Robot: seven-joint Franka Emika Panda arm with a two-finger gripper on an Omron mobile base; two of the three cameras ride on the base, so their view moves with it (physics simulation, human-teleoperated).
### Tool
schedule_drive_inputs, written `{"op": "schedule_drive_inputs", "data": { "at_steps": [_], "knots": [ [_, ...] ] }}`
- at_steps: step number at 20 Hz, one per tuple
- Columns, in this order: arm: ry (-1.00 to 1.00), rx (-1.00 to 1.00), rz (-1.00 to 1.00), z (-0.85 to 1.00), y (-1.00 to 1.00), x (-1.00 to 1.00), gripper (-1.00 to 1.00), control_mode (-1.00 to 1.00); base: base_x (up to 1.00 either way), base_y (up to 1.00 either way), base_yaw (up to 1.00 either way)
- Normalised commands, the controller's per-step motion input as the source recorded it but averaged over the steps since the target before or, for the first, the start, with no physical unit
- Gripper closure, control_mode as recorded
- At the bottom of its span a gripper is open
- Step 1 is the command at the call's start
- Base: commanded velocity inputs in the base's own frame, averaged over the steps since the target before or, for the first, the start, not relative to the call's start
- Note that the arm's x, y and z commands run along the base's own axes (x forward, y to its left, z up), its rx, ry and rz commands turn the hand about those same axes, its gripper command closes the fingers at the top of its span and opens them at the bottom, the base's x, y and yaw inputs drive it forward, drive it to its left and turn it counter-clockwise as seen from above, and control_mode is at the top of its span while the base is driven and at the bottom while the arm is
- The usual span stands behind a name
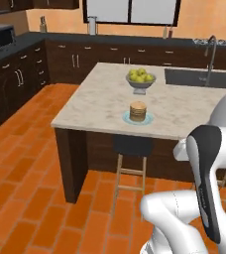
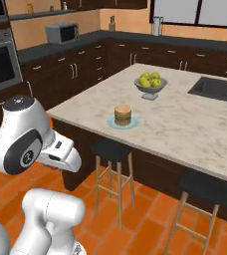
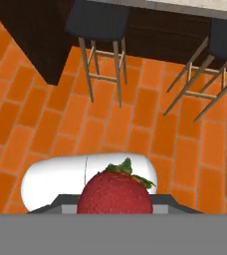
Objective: Take the strawberry from the fridge and place it on top of the pancake, located on the dining counter.
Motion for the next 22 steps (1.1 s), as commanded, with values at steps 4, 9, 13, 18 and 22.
{"op": "schedule_drive_inputs", "data": {
  "at_steps": [4, 9, 13, 18, 22],
  "knots": [
    [0.00, 0.00, 0.00, 0.00, 0.00, 0.00, 1.00, 1.00, 1.00, 0.12, -0.40],
    [0.00, 0.00, 0.00, 0.00, 0.00, 0.00, 1.00, 1.00, 0.96, 0.15, -0.43],
    [0.00, 0.00, 0.00, 0.00, 0.00, 0.00, 1.00, 1.00, 0.77, 0.08, -0.43],
    [0.00, 0.00, 0.00, 0.00, 0.00, 0.00, 1.00, 1.00, 0.65, 0.16, -0.41],
    [0.00, 0.00, 0.00, 0.00, 0.00, 0.00, 1.00, 1.00, 0.66, 0.13, -0.34]
  ]
}}
